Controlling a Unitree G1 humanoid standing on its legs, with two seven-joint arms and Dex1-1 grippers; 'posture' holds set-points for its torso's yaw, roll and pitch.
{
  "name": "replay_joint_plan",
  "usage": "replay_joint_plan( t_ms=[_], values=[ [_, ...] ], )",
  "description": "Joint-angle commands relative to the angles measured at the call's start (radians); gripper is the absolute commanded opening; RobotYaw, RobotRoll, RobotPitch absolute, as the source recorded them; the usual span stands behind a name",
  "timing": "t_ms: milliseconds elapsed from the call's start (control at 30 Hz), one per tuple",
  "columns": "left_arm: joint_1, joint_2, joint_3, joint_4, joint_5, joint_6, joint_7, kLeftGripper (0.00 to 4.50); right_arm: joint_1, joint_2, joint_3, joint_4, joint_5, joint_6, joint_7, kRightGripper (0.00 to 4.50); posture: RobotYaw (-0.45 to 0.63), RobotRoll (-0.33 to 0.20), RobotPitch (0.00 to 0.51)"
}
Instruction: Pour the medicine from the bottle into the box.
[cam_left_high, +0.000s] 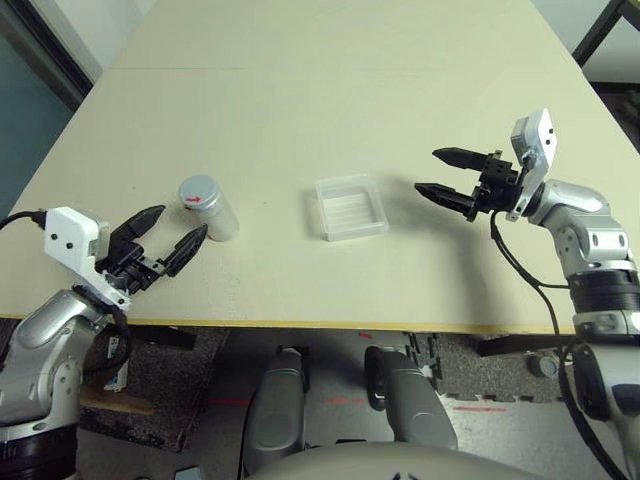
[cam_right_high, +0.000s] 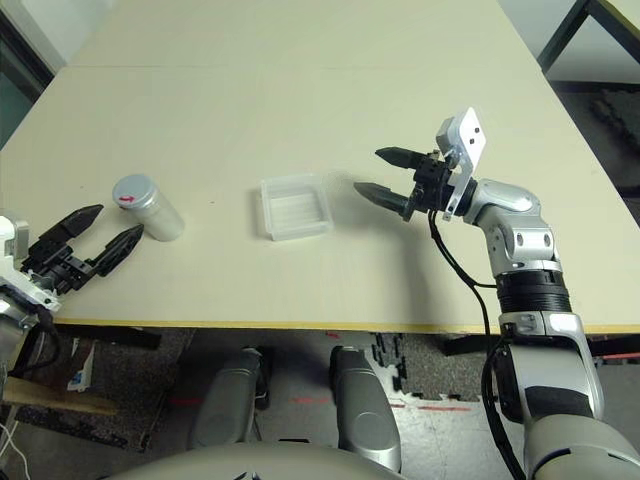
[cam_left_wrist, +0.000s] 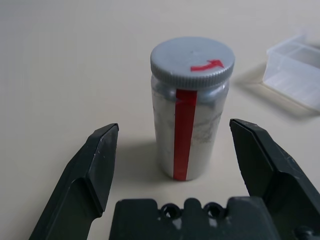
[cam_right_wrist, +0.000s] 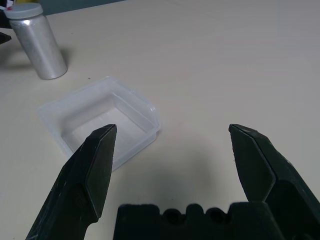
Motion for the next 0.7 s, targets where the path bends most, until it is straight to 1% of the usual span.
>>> replay_joint_plan(
  t_ms=[33,267,533,567,700],
  values=[
    [-0.003,-0.004,-0.017,0.029,0.024,-0.033,-0.016,4.46,0.016,-0.007,-0.009,-0.025,0.005,0.005,-0.004,4.47,0.05,0.0,0.199],
    [-0.048,-0.012,-0.056,0.081,0.062,-0.087,-0.024,4.46,0.037,-0.009,-0.015,-0.054,0.008,0.012,-0.017,4.47,0.04,0.0,0.193],
    [-0.096,-0.018,-0.075,0.142,0.081,-0.113,-0.03,4.46,0.057,-0.016,-0.022,-0.088,0.016,0.02,-0.031,4.47,0.03,0.0,0.19],
    [-0.1,-0.019,-0.077,0.149,0.083,-0.119,-0.03,4.46,0.06,-0.017,-0.023,-0.092,0.017,0.021,-0.032,4.47,0.01,0.0,0.185],
    [-0.116,-0.023,-0.085,0.17,0.082,-0.123,-0.022,4.46,0.068,-0.021,-0.024,-0.104,0.021,0.024,-0.04,4.47,0.01,0.0,0.183]
  ],
)
